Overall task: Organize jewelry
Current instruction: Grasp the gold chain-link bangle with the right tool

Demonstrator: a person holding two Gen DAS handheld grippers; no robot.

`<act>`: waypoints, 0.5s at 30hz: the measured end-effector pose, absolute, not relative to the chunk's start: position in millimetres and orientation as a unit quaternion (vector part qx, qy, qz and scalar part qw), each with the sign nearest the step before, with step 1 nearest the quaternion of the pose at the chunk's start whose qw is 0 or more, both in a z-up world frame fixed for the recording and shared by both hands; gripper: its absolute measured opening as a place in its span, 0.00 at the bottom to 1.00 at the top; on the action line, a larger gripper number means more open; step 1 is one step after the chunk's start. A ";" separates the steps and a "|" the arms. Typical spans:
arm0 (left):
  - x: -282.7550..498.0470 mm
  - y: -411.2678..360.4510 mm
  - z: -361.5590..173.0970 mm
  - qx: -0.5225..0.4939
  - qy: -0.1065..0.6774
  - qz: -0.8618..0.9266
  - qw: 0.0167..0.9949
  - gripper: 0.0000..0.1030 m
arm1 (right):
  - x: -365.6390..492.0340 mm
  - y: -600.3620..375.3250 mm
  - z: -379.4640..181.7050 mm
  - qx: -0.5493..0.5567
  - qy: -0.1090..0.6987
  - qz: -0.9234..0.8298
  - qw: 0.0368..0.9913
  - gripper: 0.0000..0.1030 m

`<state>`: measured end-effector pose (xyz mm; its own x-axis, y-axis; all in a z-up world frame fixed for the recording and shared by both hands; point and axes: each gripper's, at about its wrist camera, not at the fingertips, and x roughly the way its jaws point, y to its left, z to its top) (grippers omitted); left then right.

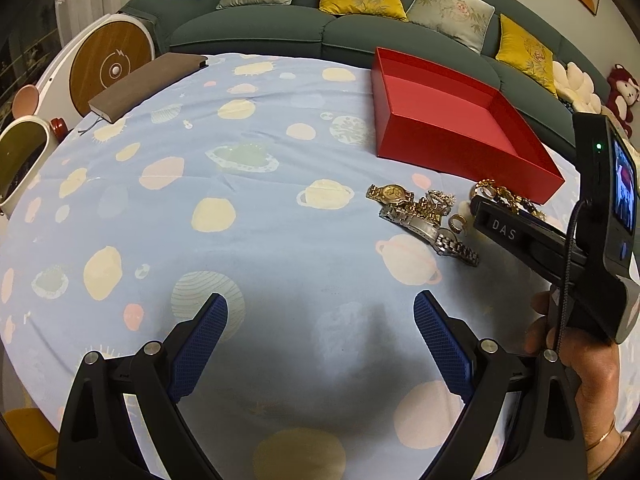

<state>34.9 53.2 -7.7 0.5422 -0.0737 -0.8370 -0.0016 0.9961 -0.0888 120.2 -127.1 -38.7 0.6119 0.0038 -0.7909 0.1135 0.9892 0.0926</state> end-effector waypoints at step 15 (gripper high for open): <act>43.6 35.1 -1.3 -0.036 0.470 -0.053 0.880 0.89 | 79.2 -149.6 5.5 0.060 0.434 -0.003 0.899 0.54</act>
<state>43.6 35.1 -1.3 0.5526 -0.1268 -0.8237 0.0588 0.9918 -0.1133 79.2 -149.6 5.5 0.6227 0.0468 -0.7810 0.0578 0.9927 0.1056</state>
